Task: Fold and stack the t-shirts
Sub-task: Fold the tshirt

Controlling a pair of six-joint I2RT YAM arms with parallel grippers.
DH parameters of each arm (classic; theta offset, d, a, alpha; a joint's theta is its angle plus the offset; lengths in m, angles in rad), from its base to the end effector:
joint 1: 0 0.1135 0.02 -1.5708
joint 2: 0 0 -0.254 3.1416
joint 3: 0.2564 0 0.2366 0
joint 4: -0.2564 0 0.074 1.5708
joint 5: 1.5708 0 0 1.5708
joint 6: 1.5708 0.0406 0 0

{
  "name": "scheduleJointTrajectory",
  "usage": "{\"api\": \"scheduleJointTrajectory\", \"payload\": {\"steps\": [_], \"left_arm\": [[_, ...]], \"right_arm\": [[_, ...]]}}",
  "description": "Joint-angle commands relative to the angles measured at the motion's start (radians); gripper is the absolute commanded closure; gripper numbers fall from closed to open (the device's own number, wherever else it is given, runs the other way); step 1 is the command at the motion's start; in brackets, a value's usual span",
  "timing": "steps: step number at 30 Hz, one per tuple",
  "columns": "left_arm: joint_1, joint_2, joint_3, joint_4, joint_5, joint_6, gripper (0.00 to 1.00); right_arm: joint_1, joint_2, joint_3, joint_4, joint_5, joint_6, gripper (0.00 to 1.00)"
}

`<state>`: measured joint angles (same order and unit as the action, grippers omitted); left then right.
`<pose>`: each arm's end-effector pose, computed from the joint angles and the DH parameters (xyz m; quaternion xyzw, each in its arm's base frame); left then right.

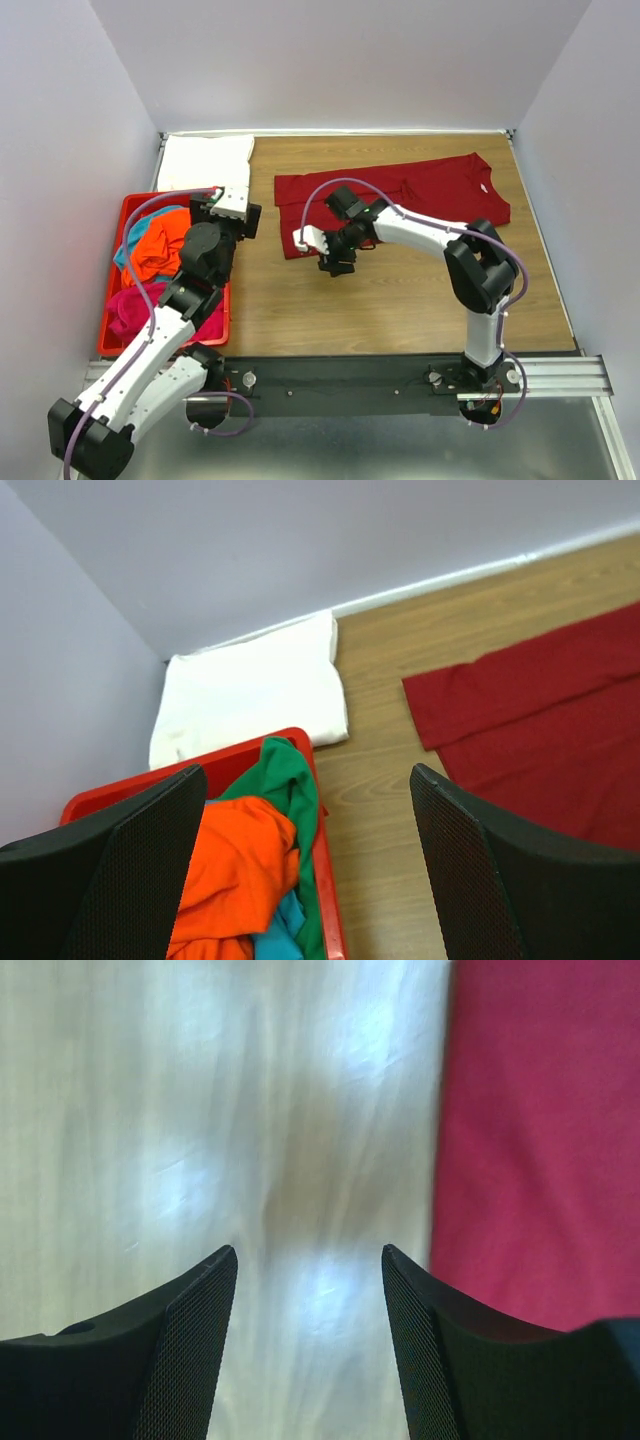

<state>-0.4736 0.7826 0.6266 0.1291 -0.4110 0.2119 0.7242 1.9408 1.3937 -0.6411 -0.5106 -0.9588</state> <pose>0.1734 -0.0706 0.3133 0.1017 0.7085 0.0559 0.6961 0.2710 0.2662 0.1810 -0.7403 0.5972 0.2247 0.2117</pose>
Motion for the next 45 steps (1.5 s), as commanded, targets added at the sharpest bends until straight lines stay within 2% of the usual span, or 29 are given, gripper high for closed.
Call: {"api": "scheduleJointTrajectory", "payload": {"steps": [1,6,12,13,15,19,21,23,24,28,32,37,40,41,43,45], "left_arm": [[-0.003,-0.08,0.001,0.047,-0.133,-0.023,0.1],[-0.005,-0.181,-0.034,0.098,-0.178,-0.017,0.1],[-0.003,-0.212,-0.045,0.107,-0.17,-0.014,0.11],[-0.003,-0.213,-0.044,0.107,-0.163,-0.016,0.11],[-0.003,-0.213,-0.042,0.106,-0.154,-0.016,0.11],[-0.005,-0.218,-0.042,0.104,-0.141,-0.017,0.11],[-0.003,-0.223,-0.044,0.104,-0.138,-0.017,0.11],[-0.005,-0.221,-0.044,0.106,-0.13,-0.017,0.11],[-0.003,-0.22,-0.044,0.104,-0.124,-0.016,0.11],[-0.005,-0.218,-0.042,0.104,-0.098,-0.016,0.11],[-0.005,-0.21,-0.048,0.109,-0.046,-0.014,0.11],[-0.003,-0.145,-0.047,0.11,0.147,-0.012,0.1],[-0.003,-0.1,-0.035,0.104,0.273,-0.022,0.1],[-0.003,-0.085,-0.025,0.107,0.296,-0.028,0.1],[-0.003,-0.037,-0.024,0.119,0.383,-0.042,0.1],[-0.003,0.027,-0.013,0.121,0.458,-0.064,0.1]], "right_arm": [[0.053,0.047,0.048,0.142,0.247,0.018,0.34],[0.099,0.133,0.114,0.187,0.366,0.068,0.36],[0.106,0.214,0.157,0.205,0.448,0.094,0.39],[0.104,0.225,0.156,0.208,0.457,0.106,0.42],[0.104,0.227,0.145,0.21,0.468,0.107,0.48],[0.104,0.218,0.081,0.216,0.488,0.109,0.65],[0.106,0.204,0.036,0.218,0.486,0.111,0.77],[0.104,0.195,0.012,0.218,0.486,0.109,0.97],[0.106,0.179,-0.017,0.218,0.478,0.112,0.99],[0.121,0.077,-0.108,0.216,0.373,0.088,0.99],[0.187,-0.098,-0.321,0.195,0.235,0.013,0.99],[0.267,-0.281,-0.499,0.089,0.09,-0.053,0.99],[0.277,-0.339,-0.554,0.038,0.073,-0.063,0.9],[0.279,-0.365,-0.57,0.034,0.072,-0.066,0.79],[0.279,-0.435,-0.597,0.023,0.086,-0.061,0.66],[0.27,-0.491,-0.604,0.015,0.109,-0.058,0.6]]}}
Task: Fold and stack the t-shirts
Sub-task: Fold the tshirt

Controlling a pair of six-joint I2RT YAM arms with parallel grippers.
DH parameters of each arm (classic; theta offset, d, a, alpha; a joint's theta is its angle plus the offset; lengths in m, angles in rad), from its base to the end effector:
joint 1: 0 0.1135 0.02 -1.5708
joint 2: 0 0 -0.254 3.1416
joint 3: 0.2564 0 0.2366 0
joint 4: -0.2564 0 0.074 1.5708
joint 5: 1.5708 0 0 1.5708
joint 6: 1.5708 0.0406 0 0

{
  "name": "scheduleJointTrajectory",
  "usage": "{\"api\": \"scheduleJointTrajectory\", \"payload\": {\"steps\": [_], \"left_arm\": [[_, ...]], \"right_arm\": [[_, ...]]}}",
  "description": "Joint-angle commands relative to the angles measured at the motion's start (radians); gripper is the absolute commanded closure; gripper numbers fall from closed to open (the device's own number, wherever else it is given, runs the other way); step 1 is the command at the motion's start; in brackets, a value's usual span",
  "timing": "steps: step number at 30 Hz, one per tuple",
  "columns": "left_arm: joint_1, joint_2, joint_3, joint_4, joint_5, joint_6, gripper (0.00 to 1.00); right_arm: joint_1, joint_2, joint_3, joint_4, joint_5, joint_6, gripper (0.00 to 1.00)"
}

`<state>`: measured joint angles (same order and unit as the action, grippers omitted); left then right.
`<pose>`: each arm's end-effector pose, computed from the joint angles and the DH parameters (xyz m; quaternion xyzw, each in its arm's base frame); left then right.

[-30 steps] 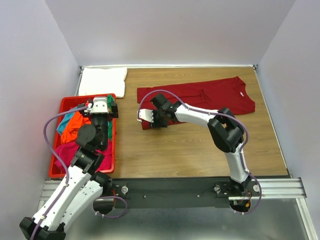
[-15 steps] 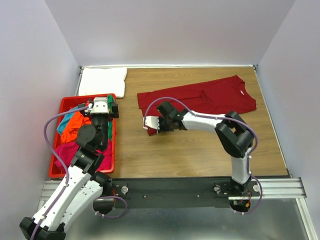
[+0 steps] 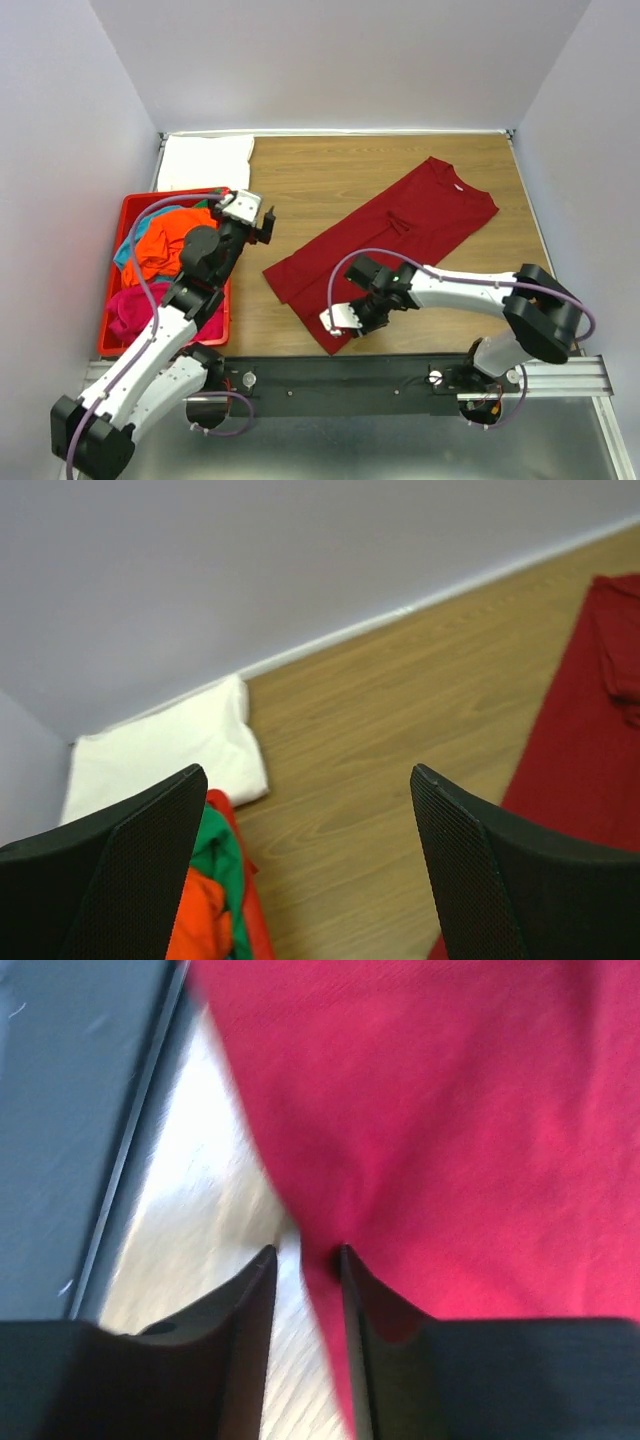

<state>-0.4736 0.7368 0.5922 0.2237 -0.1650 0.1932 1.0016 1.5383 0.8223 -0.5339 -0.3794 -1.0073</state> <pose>0.1638 -0.0765 0.3196 0.1641 0.6589 -0.0469 0.7326 0.1269 0.2263 0.1564 -0.8342 0.4947 0.1857 0.1574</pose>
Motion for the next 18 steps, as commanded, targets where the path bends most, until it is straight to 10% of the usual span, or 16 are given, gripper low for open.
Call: {"api": "scheduleJointTrajectory", "payload": {"steps": [1,11,18], "left_arm": [[-0.003,0.097,0.041,0.023,0.273,-0.057,0.1],[-0.003,0.518,0.305,-0.035,0.538,-0.265,0.1],[-0.003,0.953,0.627,-0.133,0.721,-0.349,0.17]], "right_arm": [[-0.021,-0.104,-0.031,-0.097,-0.006,-0.013,0.59],[-0.401,-0.386,-0.072,-0.06,-0.062,0.071,0.37],[-0.783,-0.42,-0.105,0.146,0.022,0.42,0.26]]}}
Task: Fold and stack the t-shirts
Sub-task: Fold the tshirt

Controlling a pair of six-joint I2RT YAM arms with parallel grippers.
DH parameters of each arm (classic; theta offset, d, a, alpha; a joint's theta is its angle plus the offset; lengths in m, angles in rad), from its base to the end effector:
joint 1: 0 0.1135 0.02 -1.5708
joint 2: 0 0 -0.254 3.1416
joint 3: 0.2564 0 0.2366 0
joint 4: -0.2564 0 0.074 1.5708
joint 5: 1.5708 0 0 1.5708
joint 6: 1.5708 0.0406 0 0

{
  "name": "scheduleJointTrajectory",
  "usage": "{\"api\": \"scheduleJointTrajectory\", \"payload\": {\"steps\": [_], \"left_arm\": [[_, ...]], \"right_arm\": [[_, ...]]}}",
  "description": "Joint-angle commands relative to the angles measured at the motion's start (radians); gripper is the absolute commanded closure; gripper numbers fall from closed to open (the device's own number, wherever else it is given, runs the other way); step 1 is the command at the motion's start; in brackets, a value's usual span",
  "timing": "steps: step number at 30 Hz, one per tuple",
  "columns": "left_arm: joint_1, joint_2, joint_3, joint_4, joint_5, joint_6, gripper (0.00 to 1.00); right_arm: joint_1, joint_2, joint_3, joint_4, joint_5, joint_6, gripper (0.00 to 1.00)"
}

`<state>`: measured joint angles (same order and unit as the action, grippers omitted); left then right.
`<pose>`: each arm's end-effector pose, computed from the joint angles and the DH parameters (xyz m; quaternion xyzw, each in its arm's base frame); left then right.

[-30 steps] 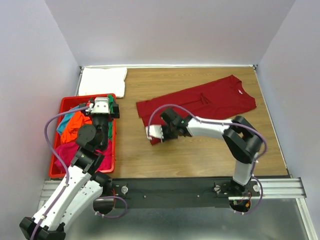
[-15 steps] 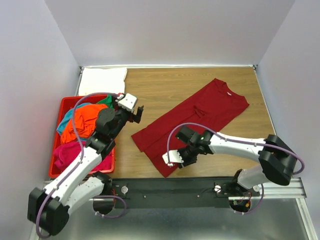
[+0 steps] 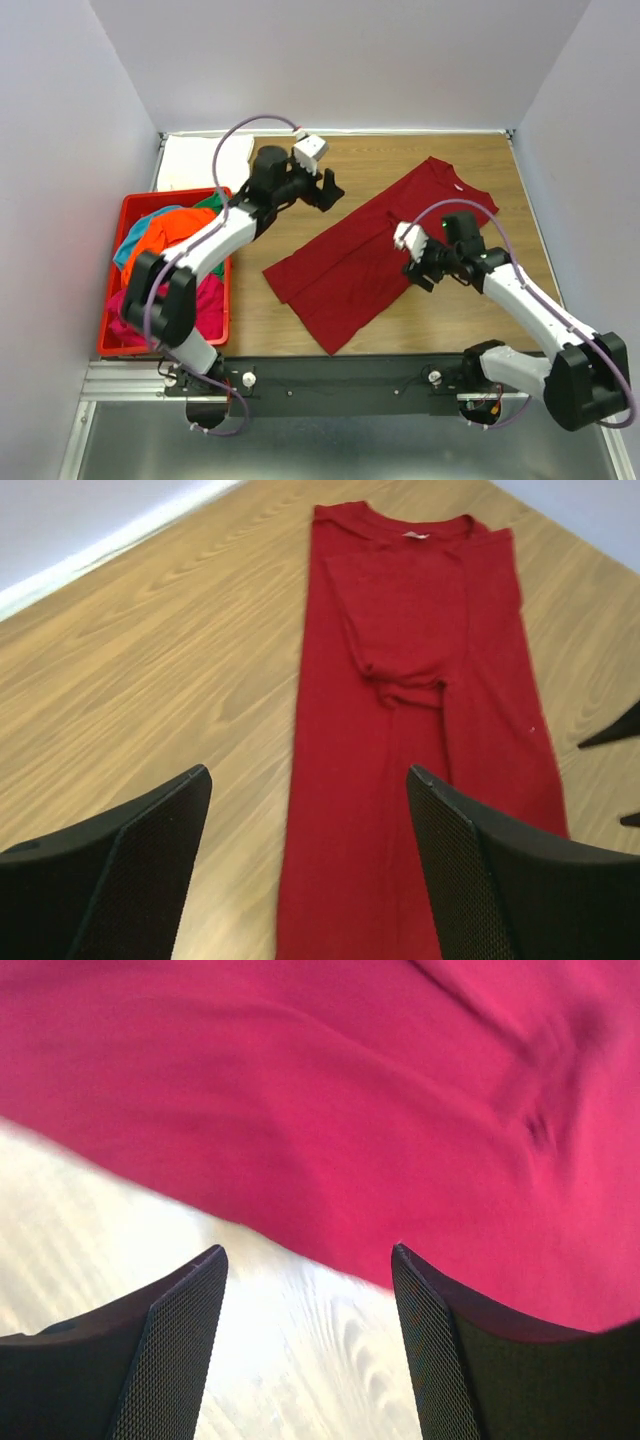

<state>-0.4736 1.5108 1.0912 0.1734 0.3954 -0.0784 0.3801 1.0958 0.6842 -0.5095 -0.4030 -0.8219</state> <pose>0.3011 -0.1719 0.3014 0.2702 0.7345 -0.3133 0.5379 0.1844 0.0908 0.2141 -0.5777 0.7297 0.1165 0.3467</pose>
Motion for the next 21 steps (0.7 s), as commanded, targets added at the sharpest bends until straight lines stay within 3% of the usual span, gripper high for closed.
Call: {"api": "scheduleJointTrajectory", "payload": {"steps": [1,4,10,16,21], "left_arm": [[-0.003,0.231,0.178,-0.106,0.161,-0.08,0.19],[-0.005,0.423,0.413,-0.172,0.229,-0.093,0.25],[-0.031,0.685,0.654,-0.285,0.26,-0.081,0.28],[-0.037,0.908,0.951,-0.395,0.266,-0.101,0.43],[-0.039,1.017,1.061,-0.44,0.261,-0.123,0.44]], "right_arm": [[-0.205,0.041,0.052,0.118,0.046,0.26,0.26],[-0.267,0.079,0.064,0.117,0.059,0.325,0.26],[-0.348,0.081,0.069,0.121,0.102,0.351,0.26],[-0.376,0.05,0.06,0.12,0.076,0.357,0.26],[-0.411,0.044,0.058,0.12,0.069,0.359,0.26]]}}
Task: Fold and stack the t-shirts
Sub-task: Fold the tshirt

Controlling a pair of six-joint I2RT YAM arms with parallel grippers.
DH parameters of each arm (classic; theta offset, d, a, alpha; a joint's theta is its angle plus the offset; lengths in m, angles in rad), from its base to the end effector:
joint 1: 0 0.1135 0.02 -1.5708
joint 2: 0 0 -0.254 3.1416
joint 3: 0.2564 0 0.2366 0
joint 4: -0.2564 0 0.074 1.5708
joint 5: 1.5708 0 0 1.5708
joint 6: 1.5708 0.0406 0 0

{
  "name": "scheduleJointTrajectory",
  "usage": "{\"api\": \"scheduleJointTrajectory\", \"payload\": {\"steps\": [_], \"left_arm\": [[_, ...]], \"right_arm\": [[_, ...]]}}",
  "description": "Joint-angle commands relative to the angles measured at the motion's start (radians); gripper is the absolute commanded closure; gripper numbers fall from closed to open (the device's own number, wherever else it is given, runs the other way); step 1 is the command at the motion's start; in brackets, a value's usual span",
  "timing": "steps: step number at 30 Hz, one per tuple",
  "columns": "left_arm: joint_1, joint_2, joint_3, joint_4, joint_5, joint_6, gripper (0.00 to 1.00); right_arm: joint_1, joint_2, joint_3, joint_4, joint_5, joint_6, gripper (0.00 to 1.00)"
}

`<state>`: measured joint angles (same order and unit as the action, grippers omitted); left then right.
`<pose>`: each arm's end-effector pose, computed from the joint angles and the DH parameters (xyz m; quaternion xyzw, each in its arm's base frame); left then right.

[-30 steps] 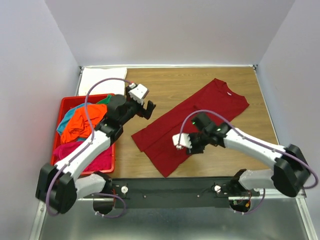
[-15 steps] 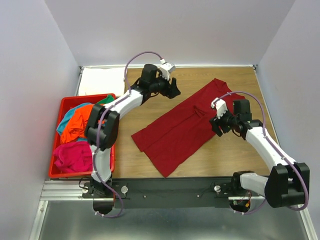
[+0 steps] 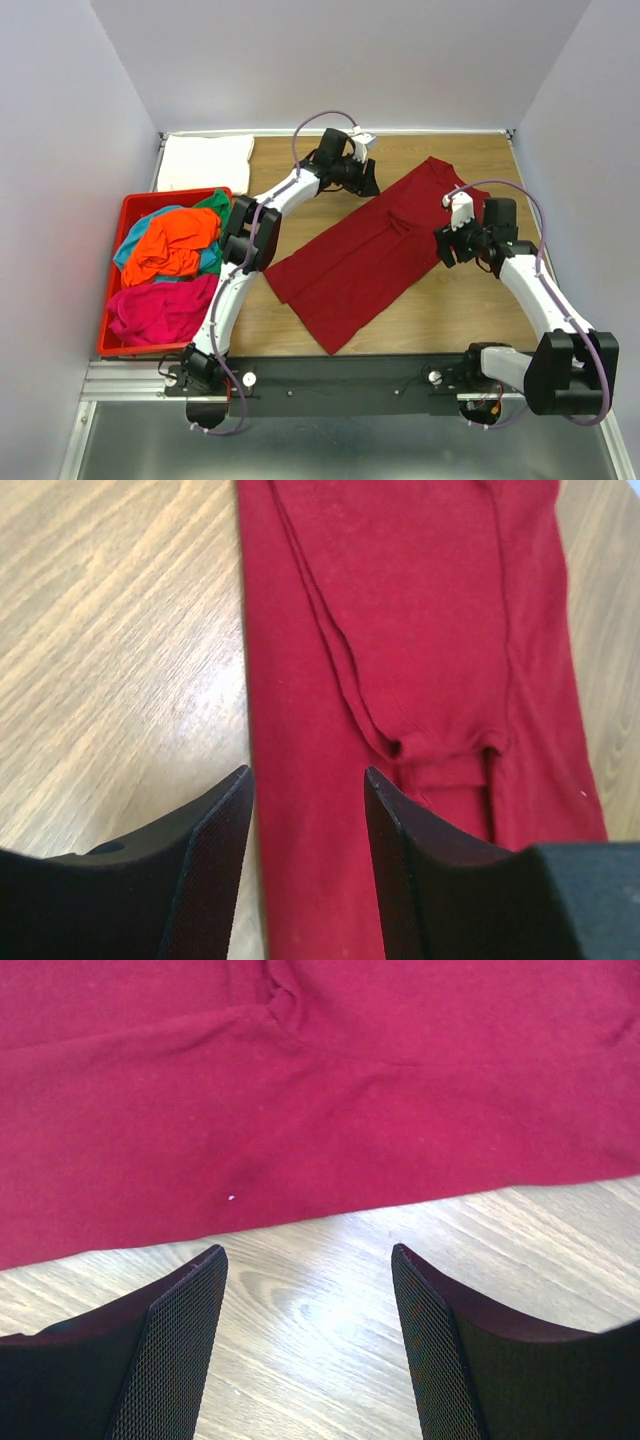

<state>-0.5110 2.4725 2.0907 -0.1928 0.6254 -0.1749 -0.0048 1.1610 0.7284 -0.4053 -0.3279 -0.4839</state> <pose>0.4626 -0.2866 0.1833 0.2847 0.7995 -0.4074 0.3372 0.2270 0.0120 0.2214 -0.2753 0.8809 0.0623 0.3799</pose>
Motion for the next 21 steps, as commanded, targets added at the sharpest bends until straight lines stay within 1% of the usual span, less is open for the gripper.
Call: {"api": "scheduleJointTrajectory", "payload": {"steps": [1,9,16,17,18,21], "left_arm": [[-0.001,0.063,0.066,-0.076,0.031,-0.038,0.44],[-0.015,0.112,0.089,-0.099,0.048,-0.046,0.46],[-0.031,0.17,0.155,-0.194,0.002,0.0,0.47],[-0.034,0.171,0.158,-0.195,0.003,0.002,0.49],[-0.034,0.172,0.158,-0.2,0.01,0.005,0.53],[-0.037,0.178,0.163,-0.209,0.02,0.008,0.6]], "right_arm": [[-0.027,-0.02,0.014,0.016,-0.011,0.021,0.26],[-0.035,-0.007,0.014,0.016,-0.016,0.022,0.26],[-0.041,-0.006,0.012,0.017,-0.02,0.022,0.26],[-0.043,-0.006,0.012,0.017,-0.023,0.022,0.26],[-0.043,-0.004,0.012,0.016,-0.023,0.022,0.26],[-0.046,0.003,0.012,0.016,-0.028,0.024,0.26]]}}
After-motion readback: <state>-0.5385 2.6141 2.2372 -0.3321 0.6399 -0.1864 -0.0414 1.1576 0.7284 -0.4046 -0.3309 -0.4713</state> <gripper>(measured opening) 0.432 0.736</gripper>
